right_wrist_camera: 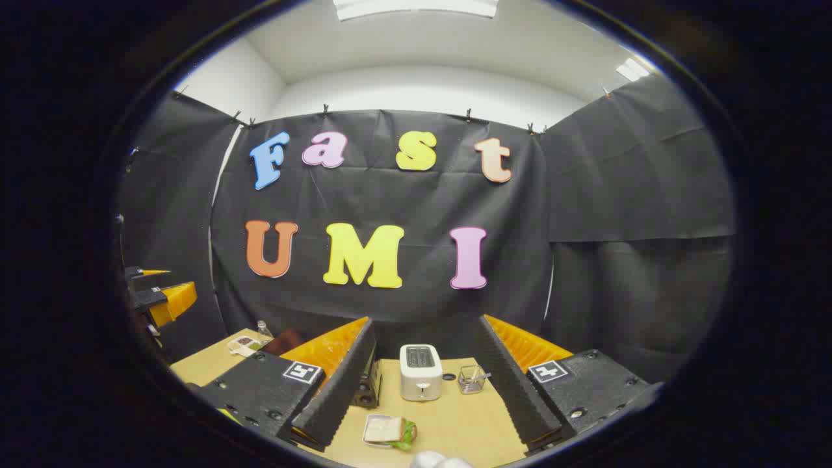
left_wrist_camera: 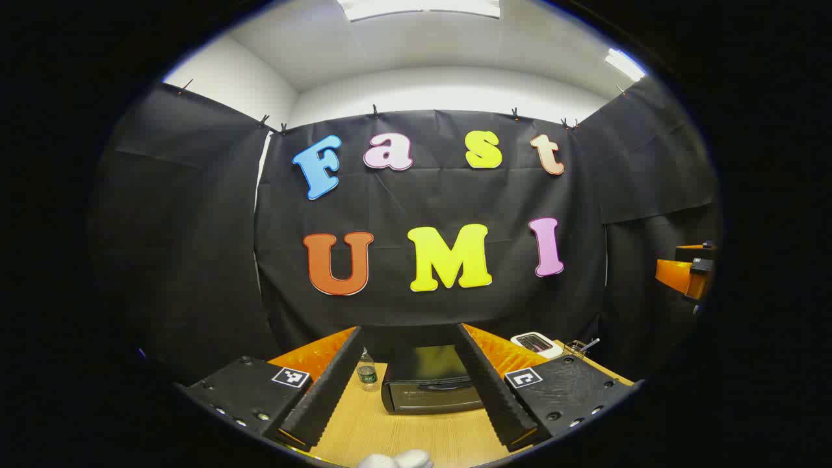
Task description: Open the electric oven with the left hand, put the food in, and close the electric oven.
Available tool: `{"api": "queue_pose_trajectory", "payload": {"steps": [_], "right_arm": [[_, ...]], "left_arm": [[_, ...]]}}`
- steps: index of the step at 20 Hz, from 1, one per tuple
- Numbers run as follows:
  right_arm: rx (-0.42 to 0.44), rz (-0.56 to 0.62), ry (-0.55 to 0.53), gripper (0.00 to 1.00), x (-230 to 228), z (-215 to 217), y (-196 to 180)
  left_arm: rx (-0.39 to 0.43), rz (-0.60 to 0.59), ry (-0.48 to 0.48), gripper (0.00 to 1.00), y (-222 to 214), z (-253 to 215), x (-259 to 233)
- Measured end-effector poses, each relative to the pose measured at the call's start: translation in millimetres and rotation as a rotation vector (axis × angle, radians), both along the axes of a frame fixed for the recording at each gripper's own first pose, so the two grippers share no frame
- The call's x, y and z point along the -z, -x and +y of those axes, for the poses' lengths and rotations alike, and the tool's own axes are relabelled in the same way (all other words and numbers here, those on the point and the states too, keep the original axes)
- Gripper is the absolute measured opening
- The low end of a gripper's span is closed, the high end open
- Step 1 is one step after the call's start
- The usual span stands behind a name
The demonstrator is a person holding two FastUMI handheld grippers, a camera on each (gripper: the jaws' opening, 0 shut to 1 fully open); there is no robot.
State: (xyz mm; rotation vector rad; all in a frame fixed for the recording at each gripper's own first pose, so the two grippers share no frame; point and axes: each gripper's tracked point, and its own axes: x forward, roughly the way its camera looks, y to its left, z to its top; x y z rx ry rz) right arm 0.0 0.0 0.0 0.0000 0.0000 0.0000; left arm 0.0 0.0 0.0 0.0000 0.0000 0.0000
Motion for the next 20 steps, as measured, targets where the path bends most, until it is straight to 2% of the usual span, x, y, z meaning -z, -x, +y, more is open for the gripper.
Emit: {"api": "queue_pose_trajectory", "payload": {"steps": [1,2,6,7,8,9,10,11,12,15,16,19,20], "right_arm": [[-0.002,0.001,-0.001,1.0,0.2,0.7,-1.2],[-0.003,0.002,-0.003,1.0,1.3,1.0,-1.8],[-0.006,0.01,-0.006,1.0,4.8,1.5,-7.0],[-0.007,0.011,-0.007,0.92,4.6,1.6,-7.8],[-0.004,0.012,-0.006,1.0,5.3,1.3,-8.8],[-0.005,0.012,-0.006,0.92,5.4,1.5,-10.4],[-0.004,0.012,-0.005,0.92,5.1,1.5,-11.9],[-0.004,0.01,-0.006,1.0,5.2,1.3,-12.6],[-0.002,0.009,-0.006,0.92,5.0,0.9,-13.3],[0.002,0.01,-0.007,0.92,5.9,-0.8,-15.8],[0.004,0.01,-0.005,1.0,6.5,-2.4,-15.6],[0.019,0.002,0.004,1.0,4.1,-10.4,-13.2],[0.028,0.001,0.01,0.92,3.6,-14.9,-11.5]], "left_arm": [[0.001,-0.001,-0.002,0.82,-0.8,0.2,-0.5],[0.0,-0.001,-0.004,0.93,-1.8,-0.3,-0.8],[-0.003,0.006,-0.006,0.94,-4.3,0.1,3.2],[-0.004,0.007,-0.008,0.93,-6.3,0.8,3.0],[-0.004,0.008,-0.009,0.93,-7.0,1.3,3.2],[-0.004,0.007,-0.009,0.93,-8.0,0.7,2.9],[-0.004,0.008,-0.009,0.93,-8.1,0.4,4.8],[-0.006,0.006,-0.008,0.93,-9.4,0.7,3.9],[-0.006,0.006,-0.008,0.93,-13.4,0.8,4.4],[0.003,0.027,-0.002,0.93,-19.1,-4.1,16.4],[0.007,0.033,0.003,0.94,-23.9,-7.0,20.5],[0.026,0.063,0.022,0.93,-41.0,-18.0,41.9],[0.04,0.079,0.034,0.93,-46.8,-23.4,51.4]]}}
